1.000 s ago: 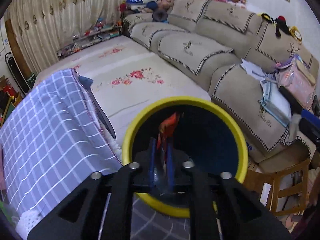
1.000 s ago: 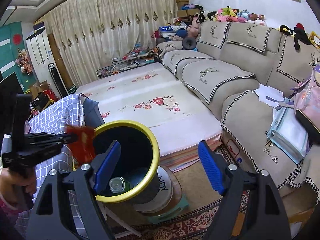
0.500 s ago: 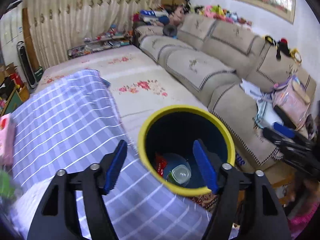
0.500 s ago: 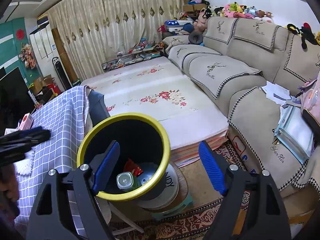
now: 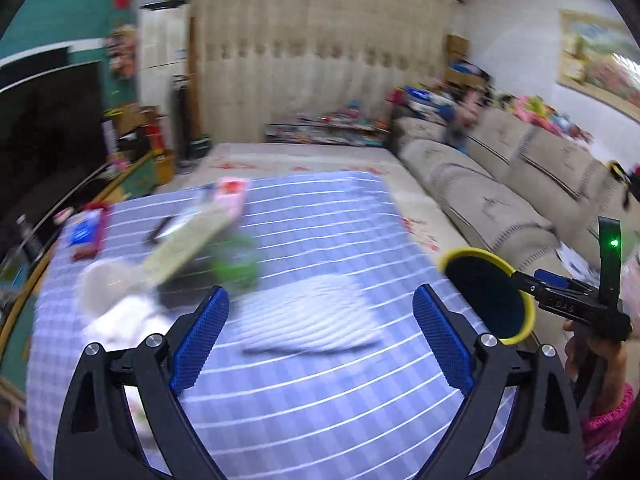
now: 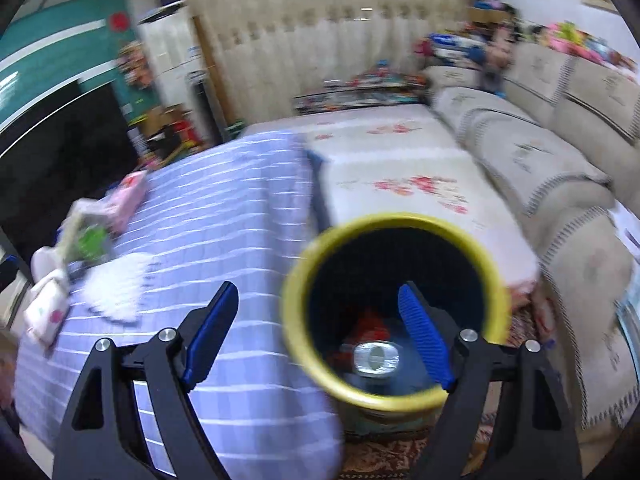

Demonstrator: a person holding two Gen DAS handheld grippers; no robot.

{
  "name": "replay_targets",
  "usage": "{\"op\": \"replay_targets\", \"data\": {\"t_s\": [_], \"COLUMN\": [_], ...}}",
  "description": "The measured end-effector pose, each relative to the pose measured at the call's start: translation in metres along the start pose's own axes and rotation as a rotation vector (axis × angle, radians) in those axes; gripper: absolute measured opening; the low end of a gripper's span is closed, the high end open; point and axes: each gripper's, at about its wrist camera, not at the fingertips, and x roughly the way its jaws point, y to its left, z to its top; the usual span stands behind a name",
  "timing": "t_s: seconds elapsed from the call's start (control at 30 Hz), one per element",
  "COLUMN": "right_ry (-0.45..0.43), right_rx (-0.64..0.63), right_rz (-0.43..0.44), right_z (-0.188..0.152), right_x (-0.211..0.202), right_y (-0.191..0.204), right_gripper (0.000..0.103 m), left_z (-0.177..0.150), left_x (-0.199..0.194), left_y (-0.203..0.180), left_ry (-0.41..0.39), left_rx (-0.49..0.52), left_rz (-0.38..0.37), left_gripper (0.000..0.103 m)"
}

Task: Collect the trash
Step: 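Grasp the white foam fruit net with the right gripper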

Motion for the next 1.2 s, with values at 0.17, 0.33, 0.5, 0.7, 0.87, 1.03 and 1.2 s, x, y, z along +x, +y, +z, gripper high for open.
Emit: {"op": "replay_targets", "data": {"t_s": [0.17,0.33,0.5,0.7,0.87,1.03,1.2], "right_ry": [0.027,0.091,0.147,0.232,0.33,0.428,0.506], "right_rx": [-0.096,-0.25,-0.431,-0.466,-0.482,-0.471,-0.503], "right_rz": [0.142,0.262,0.327,0.364,0.403,0.48,0.521], "right_z": [0.009,0.009,0.02,0.032,0.03,0.029,0.005], "right_x": [0.021,0.05,0.087,0.133,0.167,0.163,0.132], "right_y": [0.081,0.154,0.194,0.211,0.218,0.206,0.197], "right_gripper": [0.078,0.078,0.078,0.078,0.078,0.08,0.085], "left_z": [-0.014,-0.025,-0.037,-0.046,-0.048,-0.049,-0.049], "left_x": [-0.028,-0.04,-0.046,-0.049,-0.046,-0.042,-0.03], "left_y": [0.055,0.081,0.098,0.114,0.117,0.117,0.112], "left_ry": [-0.017,-0.022,-0.016,-0.005,0.008,0.023,0.044], "left_rx": [-0.093,-0.124,-0.149,-0.193,-0.198,-0.203,-0.215], "left_rz": [0.075,0.081,0.069,0.067,0.069,0.066,0.034], "left_gripper": [0.092,0.092,0.092,0.092,0.092,0.092,0.092]}}
